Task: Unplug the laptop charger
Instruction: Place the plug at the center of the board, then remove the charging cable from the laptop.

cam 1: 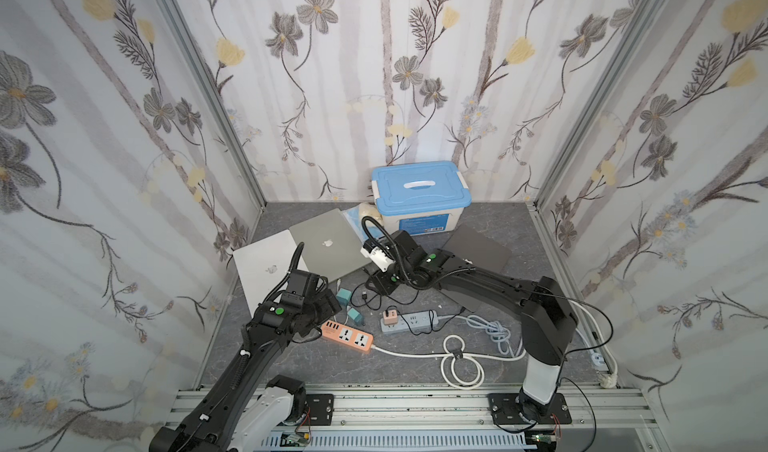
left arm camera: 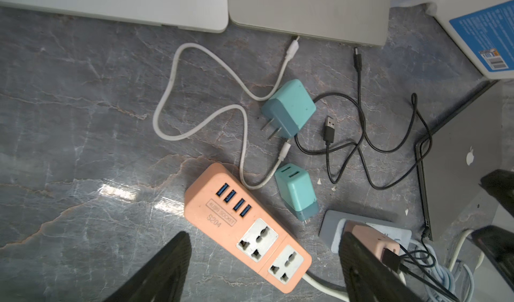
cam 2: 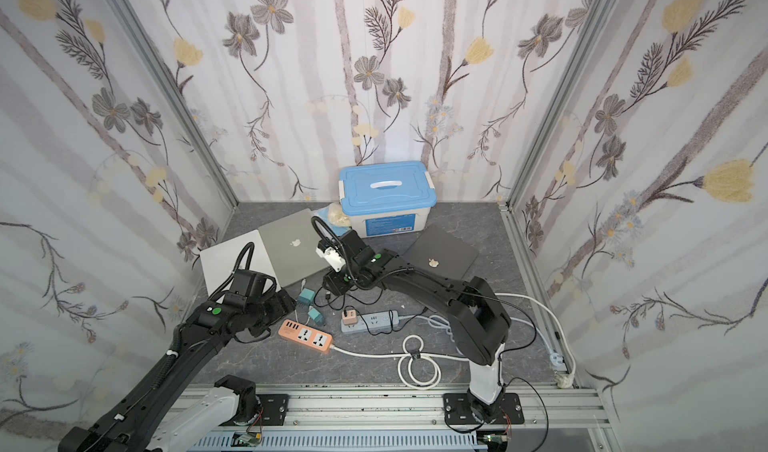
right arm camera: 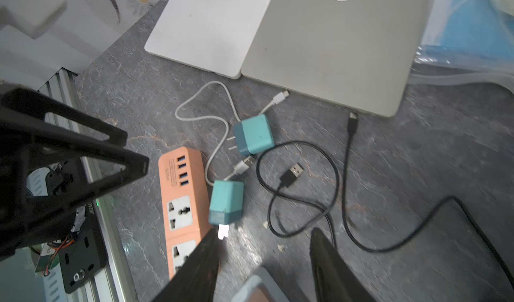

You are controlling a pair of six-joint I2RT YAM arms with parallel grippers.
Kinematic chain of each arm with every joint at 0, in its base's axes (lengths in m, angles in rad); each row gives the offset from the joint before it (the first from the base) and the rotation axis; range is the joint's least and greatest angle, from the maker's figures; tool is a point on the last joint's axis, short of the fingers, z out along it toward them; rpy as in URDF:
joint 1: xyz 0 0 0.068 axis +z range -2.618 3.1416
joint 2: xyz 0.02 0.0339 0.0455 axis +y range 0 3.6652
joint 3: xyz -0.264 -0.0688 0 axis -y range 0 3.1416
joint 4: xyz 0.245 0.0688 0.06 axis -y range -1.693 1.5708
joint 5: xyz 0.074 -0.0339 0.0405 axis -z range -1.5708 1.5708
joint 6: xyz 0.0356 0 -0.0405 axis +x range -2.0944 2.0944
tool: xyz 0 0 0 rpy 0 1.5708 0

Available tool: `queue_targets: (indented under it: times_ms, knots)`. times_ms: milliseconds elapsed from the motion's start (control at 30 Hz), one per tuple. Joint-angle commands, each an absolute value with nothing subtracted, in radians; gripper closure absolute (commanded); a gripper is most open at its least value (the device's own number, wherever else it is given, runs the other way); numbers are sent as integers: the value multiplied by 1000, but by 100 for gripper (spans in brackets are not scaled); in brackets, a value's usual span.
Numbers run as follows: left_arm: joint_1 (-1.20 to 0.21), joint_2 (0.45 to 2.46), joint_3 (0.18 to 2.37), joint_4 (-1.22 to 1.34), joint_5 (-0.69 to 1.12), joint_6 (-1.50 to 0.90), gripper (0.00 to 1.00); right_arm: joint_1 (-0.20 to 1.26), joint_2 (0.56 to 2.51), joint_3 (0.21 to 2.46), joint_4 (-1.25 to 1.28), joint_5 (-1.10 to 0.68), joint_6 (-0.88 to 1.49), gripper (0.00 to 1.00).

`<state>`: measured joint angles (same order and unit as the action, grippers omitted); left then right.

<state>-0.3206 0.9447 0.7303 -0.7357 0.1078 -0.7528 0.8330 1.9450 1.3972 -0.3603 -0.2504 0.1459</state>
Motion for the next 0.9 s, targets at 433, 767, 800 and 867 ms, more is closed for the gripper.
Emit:
queue_targets:
  times_ms: [433,767,800,867]
  knots:
    - [-589,1200,885,-474,84,-607,9,675,1519,780,-211,-200,431,43]
    - [-591,1149,862,-483,77,-559,8,652,1402,746,-438,-55,576,44]
    - [-590,1143,865,-496,77,-549,8,652,1388,746,-463,-47,588,45]
    - [-584,1127,864,-504,83,-537,8,650,1378,748,-510,-33,607,45]
